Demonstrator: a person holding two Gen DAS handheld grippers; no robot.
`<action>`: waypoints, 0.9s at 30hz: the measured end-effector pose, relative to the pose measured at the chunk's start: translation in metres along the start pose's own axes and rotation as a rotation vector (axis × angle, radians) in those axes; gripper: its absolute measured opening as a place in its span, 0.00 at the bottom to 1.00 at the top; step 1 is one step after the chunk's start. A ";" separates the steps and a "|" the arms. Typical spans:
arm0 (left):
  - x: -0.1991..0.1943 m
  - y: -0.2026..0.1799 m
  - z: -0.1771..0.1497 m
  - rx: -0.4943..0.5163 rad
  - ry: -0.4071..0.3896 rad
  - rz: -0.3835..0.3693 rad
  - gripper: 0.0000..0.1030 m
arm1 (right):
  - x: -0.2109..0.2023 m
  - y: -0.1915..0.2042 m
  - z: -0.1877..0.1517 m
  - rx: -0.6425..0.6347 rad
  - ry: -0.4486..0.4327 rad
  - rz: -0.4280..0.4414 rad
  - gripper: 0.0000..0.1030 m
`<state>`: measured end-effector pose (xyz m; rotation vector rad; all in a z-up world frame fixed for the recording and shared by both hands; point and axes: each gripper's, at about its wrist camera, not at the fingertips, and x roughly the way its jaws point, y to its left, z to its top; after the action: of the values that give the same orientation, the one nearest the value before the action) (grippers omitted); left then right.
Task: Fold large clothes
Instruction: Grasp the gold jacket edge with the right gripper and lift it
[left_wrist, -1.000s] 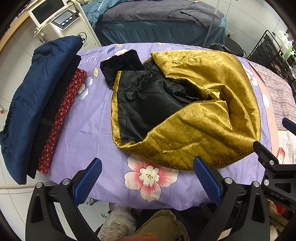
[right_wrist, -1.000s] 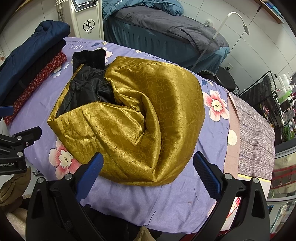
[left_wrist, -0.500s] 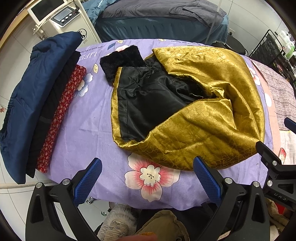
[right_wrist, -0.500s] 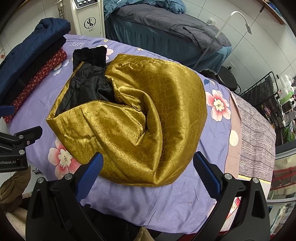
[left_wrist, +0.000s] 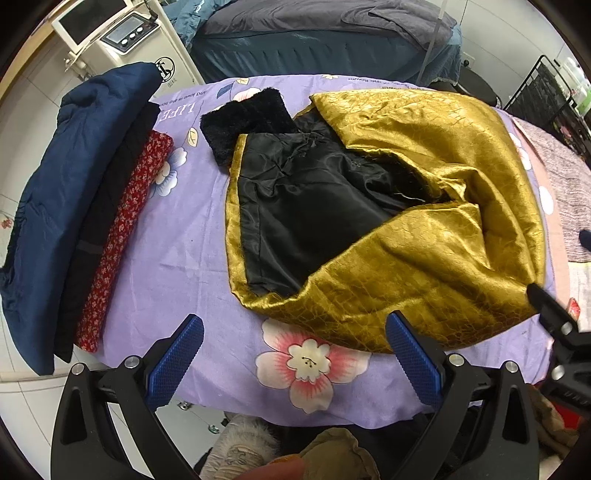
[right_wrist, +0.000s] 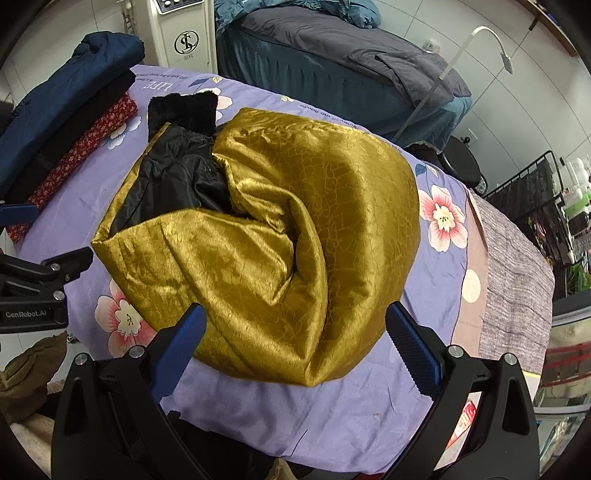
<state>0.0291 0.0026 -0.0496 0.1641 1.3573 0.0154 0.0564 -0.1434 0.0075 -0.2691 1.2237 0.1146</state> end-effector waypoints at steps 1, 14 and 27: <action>0.001 0.001 0.002 0.003 -0.001 0.004 0.94 | 0.002 -0.002 0.005 -0.006 -0.003 0.002 0.93; 0.052 0.085 0.036 -0.170 0.042 -0.041 0.94 | 0.087 -0.041 0.132 -0.079 0.041 0.074 0.93; 0.119 0.142 -0.006 -0.359 0.219 -0.126 0.94 | 0.242 0.006 0.156 -0.197 0.337 0.136 0.61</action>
<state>0.0604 0.1565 -0.1482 -0.2323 1.5570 0.1743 0.2789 -0.1105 -0.1716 -0.3874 1.5690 0.3181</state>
